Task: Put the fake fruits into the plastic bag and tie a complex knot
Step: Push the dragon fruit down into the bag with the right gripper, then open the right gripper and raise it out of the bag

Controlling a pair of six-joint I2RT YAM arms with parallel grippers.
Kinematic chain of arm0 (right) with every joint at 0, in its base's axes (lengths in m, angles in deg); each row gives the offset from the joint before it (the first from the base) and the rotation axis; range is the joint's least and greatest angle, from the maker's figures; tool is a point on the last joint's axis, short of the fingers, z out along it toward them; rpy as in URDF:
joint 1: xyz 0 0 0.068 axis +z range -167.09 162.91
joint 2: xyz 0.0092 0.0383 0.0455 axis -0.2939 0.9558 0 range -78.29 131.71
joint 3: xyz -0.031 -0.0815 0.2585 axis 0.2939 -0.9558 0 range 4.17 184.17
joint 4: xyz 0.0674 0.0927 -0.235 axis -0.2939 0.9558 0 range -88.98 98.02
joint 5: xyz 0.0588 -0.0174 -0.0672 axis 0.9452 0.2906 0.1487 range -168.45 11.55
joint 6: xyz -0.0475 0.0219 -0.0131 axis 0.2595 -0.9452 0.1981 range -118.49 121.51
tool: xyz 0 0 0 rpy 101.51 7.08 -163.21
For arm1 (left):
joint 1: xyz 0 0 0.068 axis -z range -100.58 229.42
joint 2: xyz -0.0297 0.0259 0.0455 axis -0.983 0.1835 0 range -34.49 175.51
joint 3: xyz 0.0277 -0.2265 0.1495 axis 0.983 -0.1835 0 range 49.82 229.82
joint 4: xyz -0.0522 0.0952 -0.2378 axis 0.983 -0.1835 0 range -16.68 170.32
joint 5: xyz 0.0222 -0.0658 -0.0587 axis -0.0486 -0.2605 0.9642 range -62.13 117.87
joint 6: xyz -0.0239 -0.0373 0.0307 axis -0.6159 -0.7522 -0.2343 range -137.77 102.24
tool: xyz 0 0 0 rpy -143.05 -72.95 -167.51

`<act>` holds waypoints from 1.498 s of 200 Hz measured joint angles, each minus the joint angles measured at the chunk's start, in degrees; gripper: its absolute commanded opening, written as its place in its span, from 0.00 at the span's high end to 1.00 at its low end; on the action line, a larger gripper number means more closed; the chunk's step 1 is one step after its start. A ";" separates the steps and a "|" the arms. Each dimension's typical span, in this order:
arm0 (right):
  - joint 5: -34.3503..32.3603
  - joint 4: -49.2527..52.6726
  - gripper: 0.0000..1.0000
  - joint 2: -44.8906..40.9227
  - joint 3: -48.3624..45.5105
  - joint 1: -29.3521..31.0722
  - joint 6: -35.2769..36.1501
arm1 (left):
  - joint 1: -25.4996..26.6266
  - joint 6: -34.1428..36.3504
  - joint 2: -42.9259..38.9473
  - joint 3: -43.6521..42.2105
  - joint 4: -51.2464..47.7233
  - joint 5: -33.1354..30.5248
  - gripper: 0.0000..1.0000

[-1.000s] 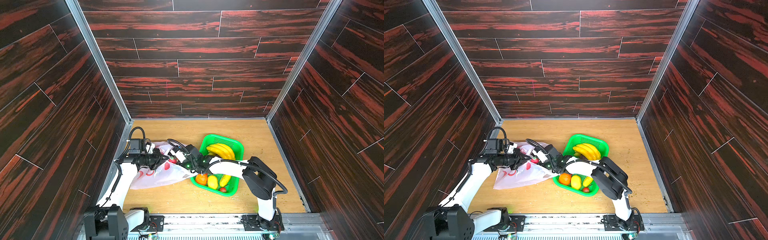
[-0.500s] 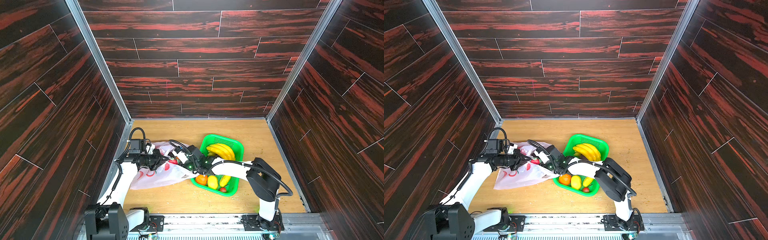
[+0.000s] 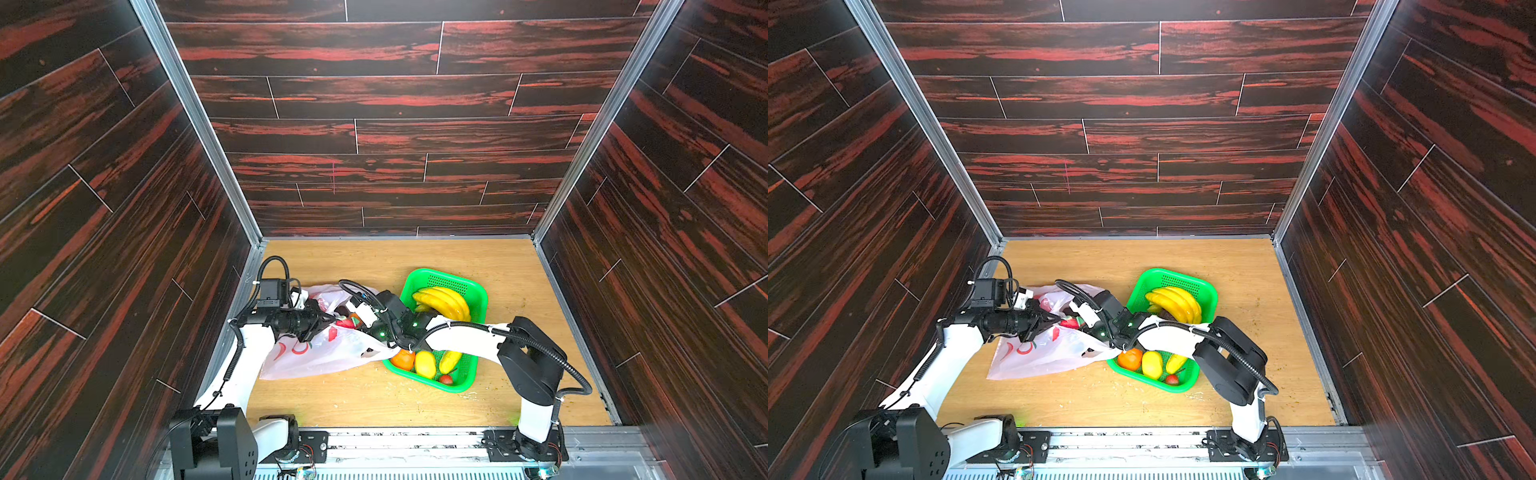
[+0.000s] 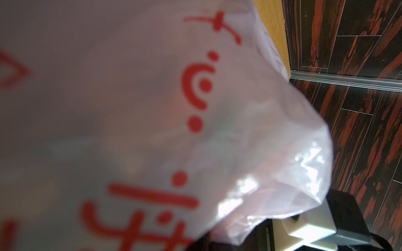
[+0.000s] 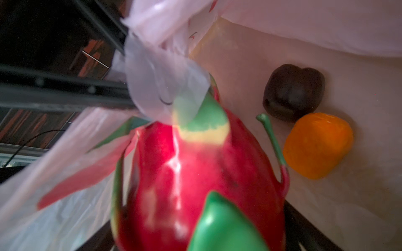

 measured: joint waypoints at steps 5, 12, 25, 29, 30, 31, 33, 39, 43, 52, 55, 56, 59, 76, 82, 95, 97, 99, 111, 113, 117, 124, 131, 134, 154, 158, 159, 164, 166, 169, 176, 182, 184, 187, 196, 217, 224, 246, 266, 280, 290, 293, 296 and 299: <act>-0.04 0.04 0.08 -0.07 0.00 0.00 0.00 | -0.04 -0.04 0.00 0.00 0.02 0.09 1.00; -0.04 0.00 0.08 -0.09 0.00 0.00 0.00 | -0.11 -0.09 -0.07 0.00 0.11 0.28 1.00; 0.02 -0.13 0.08 -0.09 0.00 0.00 0.00 | -0.20 -0.20 -0.44 0.00 0.09 0.46 1.00; 0.09 -0.22 0.08 -0.09 0.00 0.00 0.00 | -0.20 -0.28 -0.66 0.00 0.00 0.44 1.00; 0.11 -0.24 0.08 -0.09 0.00 0.00 0.00 | -0.20 -0.28 -0.70 0.00 0.00 0.44 1.00; 0.15 -0.28 0.08 -0.09 0.00 0.00 -0.02 | -0.20 -0.28 -0.76 0.00 -0.04 0.44 1.00; 0.20 -0.35 0.08 -0.09 0.00 0.00 0.00 | -0.22 -0.31 -0.87 0.00 -0.07 0.42 1.00; 0.39 -0.61 0.08 -0.09 0.00 0.00 -0.02 | -0.26 -0.35 -1.38 0.02 -0.15 0.35 1.00; 0.55 -0.79 0.08 -0.09 0.02 0.00 -0.04 | -0.26 -0.50 -1.77 0.02 -0.26 0.35 1.00; 0.87 -1.31 0.08 -0.09 0.22 0.00 -0.26 | -0.33 -0.98 -2.60 0.02 -0.35 0.50 1.00; 1.01 -1.38 0.08 -0.09 0.33 0.00 -0.28 | -0.37 -1.22 -2.91 0.02 -0.28 0.63 1.00; 1.05 -1.42 0.08 -0.09 0.35 0.00 -0.31 | -0.37 -1.33 -2.97 0.02 -0.26 0.68 1.00; 1.18 -1.55 0.08 -0.09 0.50 0.00 -0.48 | -0.42 -1.51 -3.21 0.04 -0.22 0.87 1.00; 1.55 -1.81 0.08 -0.07 1.55 0.13 -0.81 | -0.61 -2.97 -4.28 0.39 0.46 2.08 1.00; 1.53 -1.81 0.09 -0.04 1.95 0.15 -0.94 | -0.68 -3.37 -4.48 0.63 0.66 2.40 1.00; 1.53 -1.84 0.09 0.31 3.04 0.17 -1.11 | -0.68 -3.87 -5.09 0.96 1.01 2.84 1.00; 1.57 -1.84 0.08 0.42 3.28 0.17 -1.14 | -0.68 -4.00 -5.18 0.98 1.09 2.89 1.00; 1.57 -1.84 0.08 0.48 3.43 0.20 -1.14 | -0.68 -4.00 -5.29 0.98 1.09 2.91 1.00; 1.57 -2.23 0.08 1.42 4.63 0.33 -1.18 | -0.68 -4.42 -5.88 0.98 1.14 3.15 1.00; 1.55 -2.29 0.08 1.57 4.83 0.35 -1.20 | -0.68 -4.44 -5.97 0.98 1.07 3.17 1.00; 1.55 -2.60 0.09 1.90 5.18 0.39 -1.25 | -0.68 -4.55 -6.16 0.98 1.05 3.21 1.00; 1.57 -2.99 0.09 2.49 5.73 0.50 -1.38 | -0.68 -4.68 -6.29 0.96 0.96 3.23 1.00; 1.62 -3.43 0.08 2.95 6.08 0.59 -1.44 | -0.68 -4.83 -6.36 0.98 0.90 3.23 1.00; 1.62 -3.54 0.08 3.08 6.16 0.63 -1.44 | -0.68 -4.85 -6.38 0.96 0.85 3.26 1.00; 1.68 -3.91 0.09 3.85 6.78 0.85 -1.62 | -0.68 -4.94 -6.36 0.74 0.79 3.28 1.00; 1.77 -3.93 0.09 4.04 6.91 0.85 -1.60 | -0.68 -4.96 -6.32 0.72 0.79 3.28 1.00; 1.81 -3.93 0.09 4.11 6.97 0.87 -1.60 | -0.68 -4.98 -6.29 0.70 0.76 3.28 1.00; 1.95 -3.96 0.09 4.37 7.30 0.90 -1.57 | -0.68 -4.96 -6.14 0.68 0.72 3.28 1.00; 1.97 -3.98 0.08 4.46 7.41 0.90 -1.57 | -0.68 -4.96 -6.10 0.68 0.70 3.28 1.00; 2.01 -3.98 0.08 4.63 7.61 0.94 -1.57 | -0.68 -4.92 -5.99 0.68 0.68 3.28 1.00; 2.01 -3.98 0.09 4.92 7.89 1.03 -1.55 | -0.68 -4.76 -5.73 0.68 0.57 3.28 1.00; 2.01 -4.00 0.09 5.14 8.07 1.11 -1.53 | -0.66 -4.59 -5.60 0.66 0.39 3.19 1.00; 2.01 -4.02 0.08 5.20 8.07 1.16 -1.51 | -0.66 -4.52 -5.53 0.66 0.33 3.13 1.00; 1.99 -4.04 0.08 5.25 8.07 1.20 -1.51 | -0.66 -4.42 -5.46 0.66 0.17 3.06 1.00; 1.97 -3.91 0.09 5.29 8.07 1.38 -1.40 | -0.66 -4.02 -5.25 0.63 -0.20 2.91 1.00; 1.36 -3.80 0.08 5.29 7.80 1.66 -0.87 | -0.61 -3.26 -4.37 0.48 -0.17 3.10 1.00; 1.01 -4.04 0.07 5.27 7.39 1.70 -0.59 | -0.61 -3.08 -3.96 0.44 -0.17 3.23 1.00; -0.17 -5.11 0.03 5.16 5.25 1.81 0.46 | -0.33 -2.47 -2.34 -0.28 -0.02 3.26 1.00; -1.44 -7.45 0.01 4.70 3.32 1.86 1.11 | -0.39 -1.22 -0.92 -0.96 -1.42 0.44 1.00; -2.01 -9.40 0.01 3.37 2.69 1.68 1.51 | -0.74 -0.22 0.26 -1.70 -3.02 -1.40 1.00; -2.19 -10.75 0.01 2.23 2.69 1.70 1.75 | -0.79 0.28 0.85 -1.92 -3.52 -1.99 1.00; -2.27 -11.08 0.01 1.79 2.69 1.75 1.92 | -0.79 0.42 1.03 -1.95 -3.67 -2.12 1.00; -2.36 -11.32 0.01 1.42 2.69 1.75 1.97 | -0.79 0.44 1.09 -1.95 -3.82 -2.16 1.00; -2.43 -11.63 0.01 1.03 2.69 1.75 2.14 | -0.79 0.63 1.20 -1.95 -3.93 -2.21 1.00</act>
